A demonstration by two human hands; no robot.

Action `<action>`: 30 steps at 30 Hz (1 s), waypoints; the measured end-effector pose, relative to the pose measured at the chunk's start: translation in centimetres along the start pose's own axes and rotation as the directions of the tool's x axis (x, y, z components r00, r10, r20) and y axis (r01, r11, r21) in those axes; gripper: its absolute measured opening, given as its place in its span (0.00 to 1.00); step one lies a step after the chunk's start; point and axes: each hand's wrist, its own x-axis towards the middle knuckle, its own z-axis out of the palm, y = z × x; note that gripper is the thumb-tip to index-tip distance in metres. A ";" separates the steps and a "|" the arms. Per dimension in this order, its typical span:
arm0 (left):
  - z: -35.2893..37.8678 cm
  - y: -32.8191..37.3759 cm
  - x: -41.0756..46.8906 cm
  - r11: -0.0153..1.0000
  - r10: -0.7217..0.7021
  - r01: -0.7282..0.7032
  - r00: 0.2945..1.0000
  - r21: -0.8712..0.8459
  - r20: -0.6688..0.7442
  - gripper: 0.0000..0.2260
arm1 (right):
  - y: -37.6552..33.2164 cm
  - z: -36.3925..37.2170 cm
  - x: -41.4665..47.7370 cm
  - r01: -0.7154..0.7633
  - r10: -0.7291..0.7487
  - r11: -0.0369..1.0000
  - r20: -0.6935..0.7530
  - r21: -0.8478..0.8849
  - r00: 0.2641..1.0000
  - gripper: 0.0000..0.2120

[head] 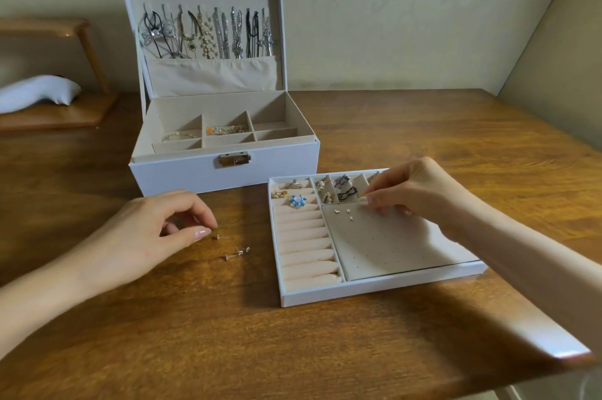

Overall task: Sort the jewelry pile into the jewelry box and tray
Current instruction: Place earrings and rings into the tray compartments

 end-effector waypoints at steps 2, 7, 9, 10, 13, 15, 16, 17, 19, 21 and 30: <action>0.0 -0.2 -0.1 1.000 -0.004 0.004 1.000 0.002 -0.006 0.10 | 0.0 -0.1 0.0 0.002 -0.002 1.000 -0.006 -0.003 1.000 0.03; -0.2 -0.4 -0.3 1.000 -0.013 0.013 1.000 0.022 -0.007 0.08 | 0.0 -0.1 -0.2 0.019 -0.019 1.000 0.009 -0.014 1.000 0.03; -0.3 -0.3 -0.4 1.000 -0.015 0.015 1.000 0.022 -0.006 0.08 | 0.0 -0.2 -0.3 0.022 -0.022 1.000 0.013 -0.012 1.000 0.03; -0.3 -0.2 -0.4 1.000 -0.014 0.014 1.000 0.024 -0.007 0.08 | 0.0 -0.2 -0.3 0.023 -0.022 1.000 0.014 -0.009 1.000 0.03; -0.2 -0.2 -0.4 0.999 -0.017 0.017 1.000 0.031 -0.009 0.07 | 0.0 -0.2 -0.3 0.032 -0.032 0.999 0.021 -0.010 0.999 0.02; -0.2 -0.2 -0.4 0.999 -0.020 0.020 1.000 0.025 -0.006 0.07 | 0.0 -0.1 -0.3 0.040 -0.040 0.999 0.024 -0.009 0.999 0.02; -0.2 -0.2 -0.4 1.000 -0.021 0.021 1.000 0.021 -0.005 0.07 | 0.0 -0.1 -0.3 0.044 -0.044 0.999 0.023 -0.009 0.999 0.02; -0.2 -0.3 -0.4 1.000 -0.021 0.021 1.000 0.019 -0.003 0.07 | 0.1 -0.1 -0.3 0.046 -0.046 0.999 0.022 -0.009 0.999 0.02; -0.2 -0.4 -0.4 1.000 -0.023 0.023 1.000 0.018 0.001 0.08 | 0.2 -0.1 -0.2 0.048 -0.048 0.999 0.019 -0.008 0.999 0.03; -0.2 -0.5 -0.3 1.000 -0.026 0.026 1.000 0.015 0.006 0.08 | 0.4 -0.1 -0.1 0.054 -0.054 0.998 0.010 -0.012 0.998 0.03; -0.1 -0.2 -0.2 1.000 -0.010 0.009 1.000 0.025 0.018 0.09 | 0.8 0.0 0.1 0.129 -0.130 0.987 0.001 -0.095 0.992 0.05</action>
